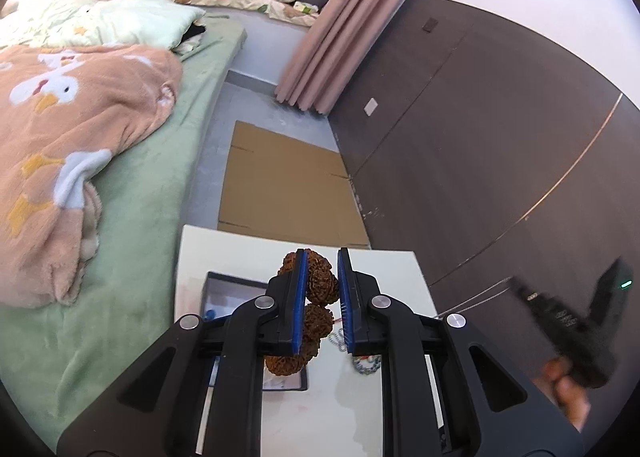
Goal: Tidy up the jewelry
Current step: 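Lower the brown bracelet into the black box and open the left tool, then move the left tool over the grey bead bracelet on the table, then close the left tool on the grey bead bracelet, then carry the grey bracelet into the black box with the left tool while the right tool grasps the butterfly pendant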
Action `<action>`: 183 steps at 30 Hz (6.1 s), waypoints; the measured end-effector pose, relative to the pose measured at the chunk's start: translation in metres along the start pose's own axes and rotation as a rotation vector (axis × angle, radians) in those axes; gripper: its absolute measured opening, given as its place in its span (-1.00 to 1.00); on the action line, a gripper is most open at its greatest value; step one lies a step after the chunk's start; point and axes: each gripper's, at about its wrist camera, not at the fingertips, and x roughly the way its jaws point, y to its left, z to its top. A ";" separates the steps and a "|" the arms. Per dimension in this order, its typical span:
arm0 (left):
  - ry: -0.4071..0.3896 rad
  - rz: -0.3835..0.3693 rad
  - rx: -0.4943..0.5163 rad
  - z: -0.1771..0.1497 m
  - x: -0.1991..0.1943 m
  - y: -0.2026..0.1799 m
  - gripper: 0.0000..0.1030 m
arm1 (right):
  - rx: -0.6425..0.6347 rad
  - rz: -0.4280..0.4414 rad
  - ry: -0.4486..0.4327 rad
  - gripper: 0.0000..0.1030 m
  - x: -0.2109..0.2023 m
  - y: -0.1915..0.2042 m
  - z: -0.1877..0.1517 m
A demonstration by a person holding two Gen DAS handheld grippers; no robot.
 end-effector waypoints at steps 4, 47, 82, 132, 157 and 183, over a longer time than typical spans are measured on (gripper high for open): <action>0.051 -0.012 -0.002 -0.004 0.008 0.008 -0.69 | -0.063 0.016 -0.045 -0.96 -0.022 0.036 0.016; -0.108 -0.024 -0.126 0.020 -0.095 0.089 0.90 | -0.354 0.110 -0.022 -0.95 -0.037 0.236 0.012; 0.082 0.080 0.090 -0.024 0.021 -0.010 0.90 | 0.023 0.015 0.327 0.27 0.062 -0.015 -0.067; 0.355 0.031 0.242 -0.111 0.132 -0.087 -0.80 | 0.069 -0.053 0.378 0.29 0.083 -0.071 -0.068; 0.132 -0.015 0.065 -0.020 0.069 -0.029 -0.80 | -0.039 -0.142 0.497 0.28 0.176 -0.027 -0.090; 0.122 0.014 -0.007 -0.002 0.054 0.014 -0.80 | -0.270 -0.234 0.543 -0.21 0.202 -0.002 -0.100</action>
